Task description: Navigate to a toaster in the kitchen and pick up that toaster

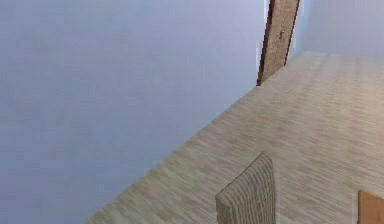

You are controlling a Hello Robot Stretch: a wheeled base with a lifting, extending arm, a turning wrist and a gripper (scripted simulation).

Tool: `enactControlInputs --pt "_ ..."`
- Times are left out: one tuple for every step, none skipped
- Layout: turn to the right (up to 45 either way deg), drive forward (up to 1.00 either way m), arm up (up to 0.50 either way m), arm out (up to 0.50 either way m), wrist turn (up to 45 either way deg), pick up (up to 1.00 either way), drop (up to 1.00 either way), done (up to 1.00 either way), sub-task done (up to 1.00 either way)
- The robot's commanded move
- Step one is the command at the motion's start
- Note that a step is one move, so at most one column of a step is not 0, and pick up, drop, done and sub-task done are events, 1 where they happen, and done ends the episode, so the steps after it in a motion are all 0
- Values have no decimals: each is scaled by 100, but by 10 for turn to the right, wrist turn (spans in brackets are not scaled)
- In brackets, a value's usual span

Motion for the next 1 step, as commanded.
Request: enactControlInputs --pt "0 0 0 0 0 100 0 0 0"
